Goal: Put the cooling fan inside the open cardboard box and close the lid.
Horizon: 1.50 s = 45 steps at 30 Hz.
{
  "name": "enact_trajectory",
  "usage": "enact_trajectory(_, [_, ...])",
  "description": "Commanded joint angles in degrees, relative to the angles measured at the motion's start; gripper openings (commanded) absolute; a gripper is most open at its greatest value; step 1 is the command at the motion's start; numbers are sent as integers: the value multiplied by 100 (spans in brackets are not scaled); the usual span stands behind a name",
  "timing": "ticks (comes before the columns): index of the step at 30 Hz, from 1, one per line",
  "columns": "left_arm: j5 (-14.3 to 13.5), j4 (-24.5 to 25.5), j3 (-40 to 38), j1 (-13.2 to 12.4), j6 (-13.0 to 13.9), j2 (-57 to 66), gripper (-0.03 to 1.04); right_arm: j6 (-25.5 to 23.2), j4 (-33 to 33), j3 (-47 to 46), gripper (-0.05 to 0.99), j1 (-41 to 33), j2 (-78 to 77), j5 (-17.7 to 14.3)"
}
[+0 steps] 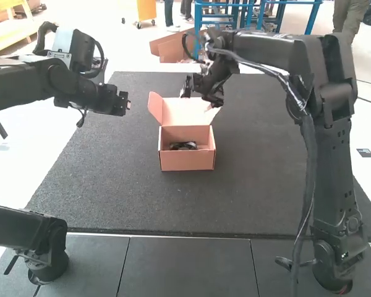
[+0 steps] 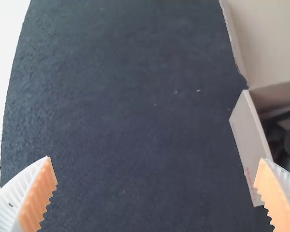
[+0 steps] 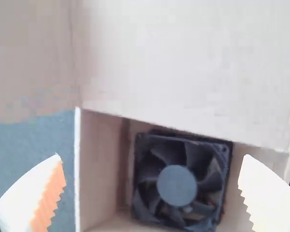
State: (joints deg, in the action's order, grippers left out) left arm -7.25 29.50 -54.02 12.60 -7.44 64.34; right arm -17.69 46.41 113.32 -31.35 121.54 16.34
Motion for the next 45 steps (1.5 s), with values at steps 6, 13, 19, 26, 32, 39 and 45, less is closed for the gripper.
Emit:
enact_trajectory(6, [57, -427, -241, -65, -513, 914, 97, 1734, 702, -319, 90, 815, -1150, -412])
enact_trajectory(13, [-163, -770, -539, -284, -882, 1538, 97, 2613, -502, -2033, 90, 1061, -2125, -939])
enact_trajectory(19, [-321, -963, -953, -337, -899, 2127, 97, 2560, -1996, -3448, 90, 1052, -2670, -939])
enact_trajectory(26, [-321, -1051, -1577, -302, -926, 2971, 97, 2121, -3780, -4213, 90, 1088, -2740, -667])
enact_trajectory(32, [-321, -1042, -2121, -293, -970, 3586, 97, 2024, -4413, -4098, 90, 1096, -2345, -526])
enact_trajectory(39, [-383, -998, -2658, -293, -996, 4008, 97, 1866, -4176, -3422, 90, 1175, -1756, -315])
enact_trajectory(45, [-409, -1034, -2886, -276, -996, 4122, 97, 1787, -3850, -3026, 90, 1219, -1413, -157])
